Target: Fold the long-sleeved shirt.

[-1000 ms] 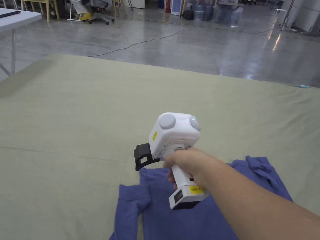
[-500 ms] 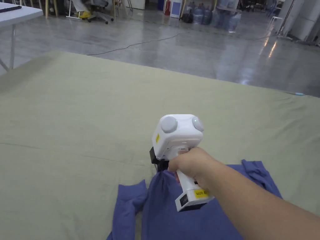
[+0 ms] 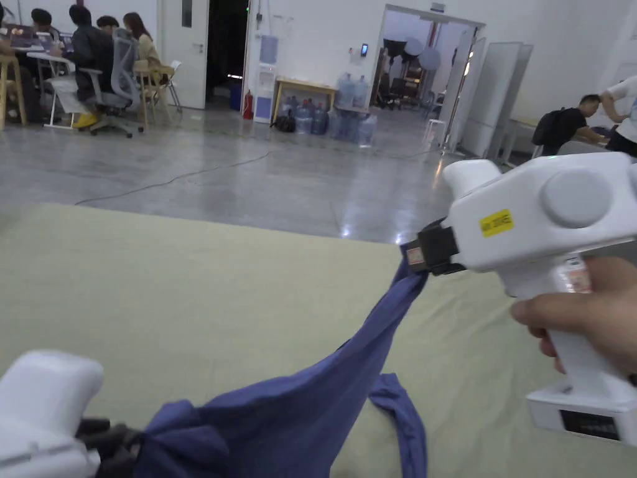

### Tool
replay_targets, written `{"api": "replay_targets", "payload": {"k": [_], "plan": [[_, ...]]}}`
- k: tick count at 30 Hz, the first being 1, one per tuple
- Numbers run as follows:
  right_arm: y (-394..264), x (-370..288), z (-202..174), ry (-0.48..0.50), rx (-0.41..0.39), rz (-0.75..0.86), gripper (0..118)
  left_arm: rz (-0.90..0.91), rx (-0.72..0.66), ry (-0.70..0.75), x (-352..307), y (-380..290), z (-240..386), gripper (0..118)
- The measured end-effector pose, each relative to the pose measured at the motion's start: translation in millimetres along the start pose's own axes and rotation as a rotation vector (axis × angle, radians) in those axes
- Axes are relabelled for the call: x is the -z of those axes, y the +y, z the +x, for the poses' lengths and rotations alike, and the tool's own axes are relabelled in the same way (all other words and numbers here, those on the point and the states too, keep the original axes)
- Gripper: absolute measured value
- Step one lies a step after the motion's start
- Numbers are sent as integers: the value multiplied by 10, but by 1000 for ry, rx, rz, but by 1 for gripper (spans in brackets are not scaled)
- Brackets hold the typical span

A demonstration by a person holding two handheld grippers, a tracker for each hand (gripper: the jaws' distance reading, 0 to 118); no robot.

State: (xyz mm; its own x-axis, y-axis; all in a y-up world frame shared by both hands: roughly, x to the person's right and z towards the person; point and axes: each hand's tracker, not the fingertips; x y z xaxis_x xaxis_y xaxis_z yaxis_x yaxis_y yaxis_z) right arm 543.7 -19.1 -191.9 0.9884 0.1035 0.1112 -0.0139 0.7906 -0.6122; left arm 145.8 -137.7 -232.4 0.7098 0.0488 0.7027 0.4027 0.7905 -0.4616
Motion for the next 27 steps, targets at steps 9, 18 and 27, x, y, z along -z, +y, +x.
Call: {"api": "replay_targets", "payload": {"k": [9, 18, 27], "plan": [[198, -1436, 386, -121, 38, 144, 0, 194, 148, 28, -526, 1569, 24, 0], [1283, -961, 968, -242, 125, 153, 0, 224, 144, 100, 67, 3174, -38, 0], [2519, -524, 1377, -333, 226, 251, 0, 385, 103, 290, 406, 4539, 12, 0]]}}
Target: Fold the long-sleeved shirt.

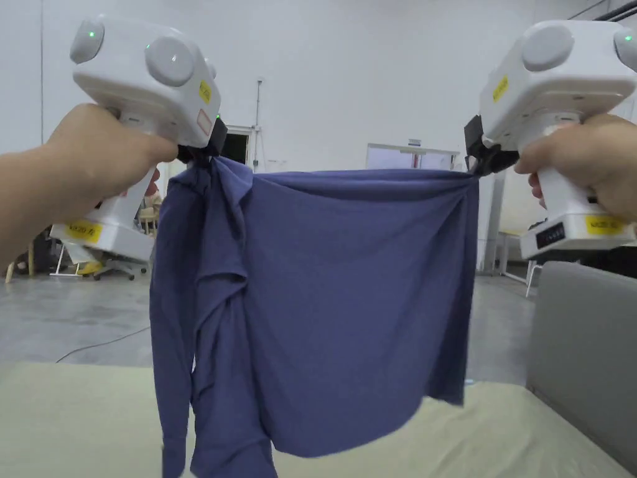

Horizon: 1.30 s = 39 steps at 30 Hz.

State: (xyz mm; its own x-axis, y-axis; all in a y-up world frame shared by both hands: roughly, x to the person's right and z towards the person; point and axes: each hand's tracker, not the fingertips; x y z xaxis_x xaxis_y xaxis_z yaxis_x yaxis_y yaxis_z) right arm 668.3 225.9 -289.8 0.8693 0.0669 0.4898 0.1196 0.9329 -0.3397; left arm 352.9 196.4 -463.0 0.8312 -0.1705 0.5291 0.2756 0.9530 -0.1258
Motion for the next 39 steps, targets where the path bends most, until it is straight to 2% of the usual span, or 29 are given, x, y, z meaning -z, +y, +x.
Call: {"api": "replay_targets", "payload": {"k": [2, 4, 6, 10, 14, 17, 21, 24, 25, 27, 28, 31, 35, 39], "plan": [[247, 31, -8, -15, 35, 47, 0, 28, -53, 35, 89, 271, 0, 0], [410, 20, 31, -4, 94, 100, 0, 80, -149, 6, 101, 394, -37, 0], [499, 31, 32, -15, 86, 100, 0, 114, -171, 64, 89, 458, -26, 0], [447, 115, 31, -15, 80, 115, 0, 101, -159, 37, 136, 476, 39, 0], [-10, 490, 61, 16, 75, 20, 0, 0, -43, 68, 381, 54, 175, 0], [-743, 936, 58, 44, 58, -92, 0, -124, 40, 45, 678, -602, 304, 0], [-2050, 1446, -17, 74, 87, -288, 0, -352, 126, -19, 1109, -1813, 421, 0], [-3076, 1463, -118, 80, 89, -285, 0, -456, 72, -86, 1074, -2754, 491, 0], [-3363, 1424, -157, 101, 55, -336, 0, -465, 48, -105, 1037, -2988, 474, 0], [-3817, 1344, -174, 123, -5, -388, 0, -536, 10, -134, 861, -3427, 464, 0], [-4062, 1236, -166, 132, -10, -402, 0, -540, -4, -148, 726, -3666, 459, 0], [-4625, 844, -123, 148, -7, -423, 0, -599, 96, -170, 236, -4218, 546, 0], [-5271, 295, -134, 186, -119, -474, 0, -650, 190, -223, -470, -4814, 720, 0], [-5884, -324, -85, 195, -153, -511, 0, -755, 260, -305, -1157, -5407, 953, 0]]}}
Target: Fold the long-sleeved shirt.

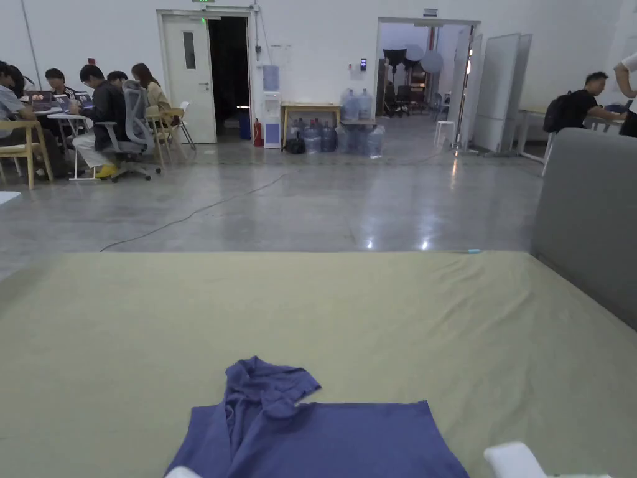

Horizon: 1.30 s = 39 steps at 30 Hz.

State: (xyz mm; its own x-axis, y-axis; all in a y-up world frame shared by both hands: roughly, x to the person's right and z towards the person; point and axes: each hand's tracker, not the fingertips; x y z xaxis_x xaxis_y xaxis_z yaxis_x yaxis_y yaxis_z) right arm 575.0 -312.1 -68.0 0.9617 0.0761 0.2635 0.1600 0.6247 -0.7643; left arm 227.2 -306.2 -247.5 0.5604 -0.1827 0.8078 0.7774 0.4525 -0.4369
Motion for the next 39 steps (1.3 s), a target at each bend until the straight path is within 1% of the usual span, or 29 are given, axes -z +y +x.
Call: {"api": "replay_targets", "payload": {"k": [3, 8, 10, 12, 15, 17, 19, 22, 24, 25, 26, 27, 28, 29, 30, 31, 32, 33, 34, 35, 36, 37, 38, 39], "plan": [[-537, -131, -22, 5, 9, -59, 0, -65, 69, -50, -34, -431, 369, 0], [-1249, -288, -79, 17, 14, -162, 0, -156, 129, -104, -46, -871, 770, 0], [-1441, -276, -114, 20, 4, -191, 0, -191, 167, -115, -48, -1017, 913, 0], [-1584, -218, -148, 11, -24, -230, 0, -228, 160, -124, 20, -1074, 945, 0], [-1703, -57, -169, 13, -37, -281, 0, -296, 122, -169, 163, -1122, 988, 0], [-1743, 51, -152, 20, -12, -307, 0, -300, 92, -160, 259, -1116, 959, 0], [-1745, 149, -107, 31, 29, -322, 0, -342, 16, -185, 385, -1132, 936, 0], [-1682, 217, -48, 54, 58, -353, 3, -356, -53, -208, 532, -1163, 901, 0], [-1597, 176, 35, 74, 87, -376, 9, -349, -120, -226, 482, -1148, 842, 2], [-1555, 120, 80, 106, 128, -391, 12, -335, -161, -255, 392, -1137, 785, 7], [-1494, 18, 137, 130, 156, -387, 42, -297, -212, -308, 229, -1120, 734, 24], [-1434, -122, 179, 117, 158, -360, 76, -244, -265, -342, 55, -1118, 649, 52], [-1378, -265, 201, 86, 144, -302, 100, -202, -291, -346, -91, -1127, 585, 82], [-1304, -455, 214, 67, 108, -217, 105, -155, -314, -351, -240, -1141, 519, 109], [-1232, -627, 218, 49, 85, -153, 105, -102, -341, -356, -378, -1153, 433, 115], [-1181, -737, 213, 32, 84, -128, 105, -73, -372, -355, -446, -1174, 399, 115], [-1154, -817, 209, 16, 103, -112, 105, -67, -403, -340, -498, -1202, 377, 115], [-1113, -875, 182, 6, 147, -99, 105, -82, -421, -318, -489, -1222, 368, 114], [-1099, -902, 147, 20, 194, -90, 103, -88, -438, -291, -466, -1257, 364, 110], [-1097, -903, 114, 55, 228, -72, 82, -95, -444, -273, -452, -1288, 362, 84], [-1085, -866, 82, 104, 267, -52, 46, -105, -470, -231, -412, -1299, 351, 48], [-1068, -817, 19, 116, 300, -61, 1, -88, -520, -199, -340, -1302, 308, 17], [-1055, -746, -49, 103, 333, -81, 0, -67, -570, -187, -263, -1301, 237, 9], [-1050, -719, -94, 107, 350, -69, 0, -60, -604, -207, -196, -1282, 144, 9]]}}
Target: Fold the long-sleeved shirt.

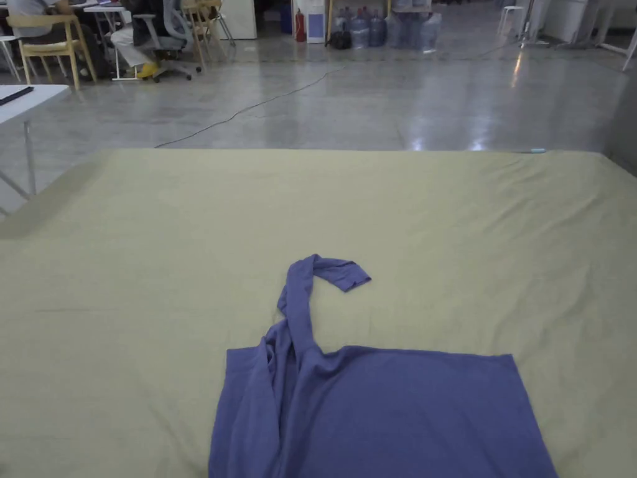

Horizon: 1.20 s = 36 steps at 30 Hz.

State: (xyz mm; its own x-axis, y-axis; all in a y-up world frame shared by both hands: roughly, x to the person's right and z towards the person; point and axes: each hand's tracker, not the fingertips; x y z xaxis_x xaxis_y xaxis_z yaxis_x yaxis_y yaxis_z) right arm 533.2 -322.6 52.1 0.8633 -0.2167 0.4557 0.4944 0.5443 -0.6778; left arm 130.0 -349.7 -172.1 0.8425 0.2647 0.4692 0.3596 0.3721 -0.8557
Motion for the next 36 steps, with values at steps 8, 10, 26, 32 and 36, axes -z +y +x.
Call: {"api": "replay_targets", "payload": {"k": [8, 10, 26, 32, 36], "plan": [[157, 258, -303, 44, -120, -24, 0, 56, -38, 116, 666, 1433, -553, 94], [183, 315, -340, 46, -115, -27, 0, 56, -54, 145, 957, 1745, -655, 94], [288, 472, -362, -36, -38, -88, 0, 34, 206, 346, 1301, 1467, -142, 0], [285, 333, -291, -12, -16, -75, 0, 146, 86, 243, 191, 1001, -360, 0], [236, 352, -324, -6, -33, -87, 0, -15, 181, 246, -131, 456, -390, 0]]}}
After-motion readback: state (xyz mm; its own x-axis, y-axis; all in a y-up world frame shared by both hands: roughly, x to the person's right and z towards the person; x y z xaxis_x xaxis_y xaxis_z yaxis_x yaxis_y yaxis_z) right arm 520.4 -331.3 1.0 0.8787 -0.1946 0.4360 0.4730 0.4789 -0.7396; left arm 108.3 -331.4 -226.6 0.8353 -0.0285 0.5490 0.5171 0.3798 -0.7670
